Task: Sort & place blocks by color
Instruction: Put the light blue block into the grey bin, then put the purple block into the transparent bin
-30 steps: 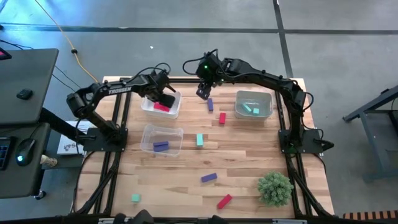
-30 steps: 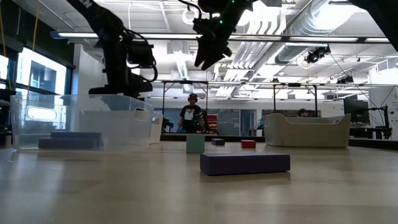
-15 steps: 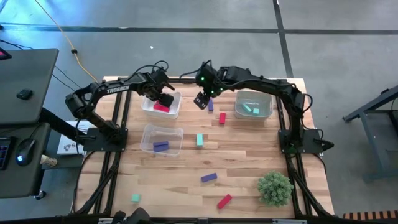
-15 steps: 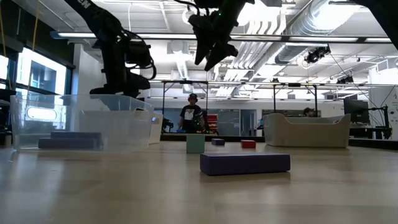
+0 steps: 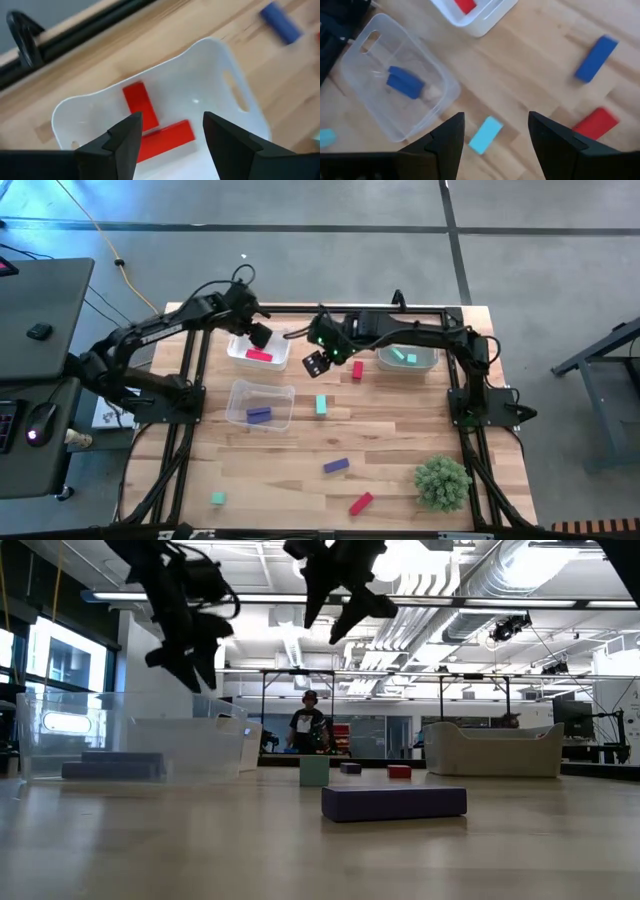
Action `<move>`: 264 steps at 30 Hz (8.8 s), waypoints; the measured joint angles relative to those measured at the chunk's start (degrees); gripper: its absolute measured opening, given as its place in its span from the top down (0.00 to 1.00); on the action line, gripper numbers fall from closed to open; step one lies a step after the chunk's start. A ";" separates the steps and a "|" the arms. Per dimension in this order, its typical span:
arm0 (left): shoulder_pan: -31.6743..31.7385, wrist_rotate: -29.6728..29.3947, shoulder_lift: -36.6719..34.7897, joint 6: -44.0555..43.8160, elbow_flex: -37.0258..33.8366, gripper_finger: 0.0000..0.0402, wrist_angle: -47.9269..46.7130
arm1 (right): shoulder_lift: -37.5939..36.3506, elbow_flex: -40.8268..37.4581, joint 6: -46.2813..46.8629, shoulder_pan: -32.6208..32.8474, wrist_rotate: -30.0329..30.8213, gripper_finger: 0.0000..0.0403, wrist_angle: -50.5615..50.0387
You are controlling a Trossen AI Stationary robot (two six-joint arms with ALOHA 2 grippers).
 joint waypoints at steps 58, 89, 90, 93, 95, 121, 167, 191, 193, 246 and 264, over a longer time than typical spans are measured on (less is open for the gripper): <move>-15.10 2.47 -20.80 2.01 0.02 0.50 -2.68 | 20.66 -0.09 29.09 11.04 2.23 0.48 0.29; -15.10 2.45 -20.80 2.02 0.02 0.50 -2.63 | 22.34 3.94 9.02 10.88 5.17 0.73 -1.78; -15.10 2.45 -20.80 2.02 0.02 0.50 -2.63 | 22.36 4.81 8.04 10.85 6.11 0.73 -2.69; -15.10 2.33 -20.80 2.02 0.02 0.50 -2.63 | 22.27 7.76 5.70 10.61 9.53 0.73 -6.19; -15.10 2.23 -20.80 2.02 0.02 0.50 -2.63 | 22.27 9.80 4.09 10.31 12.06 0.73 -9.55; -15.10 2.21 -20.80 2.88 0.02 0.50 -2.59 | 21.75 15.68 -10.71 2.02 29.37 0.73 -27.51; -15.08 2.10 -20.76 -5.13 0.02 0.50 -2.55 | -25.31 -57.62 -12.15 -21.24 12.94 0.73 12.74; -15.08 2.07 -20.76 -5.74 0.02 0.50 -2.60 | -25.31 -60.00 -23.28 -30.03 2.69 0.51 16.05; -15.09 2.06 -20.76 -5.74 0.02 0.50 -2.61 | -25.31 -60.00 -23.10 -30.03 2.42 0.50 15.93; -41.40 -3.71 -7.82 -11.12 0.02 0.39 16.25 | -38.77 -52.13 3.85 -11.42 5.73 0.49 10.94; -48.75 -8.47 3.59 -10.76 11.25 0.39 13.76 | -38.72 -52.13 9.38 -5.24 8.13 0.49 12.56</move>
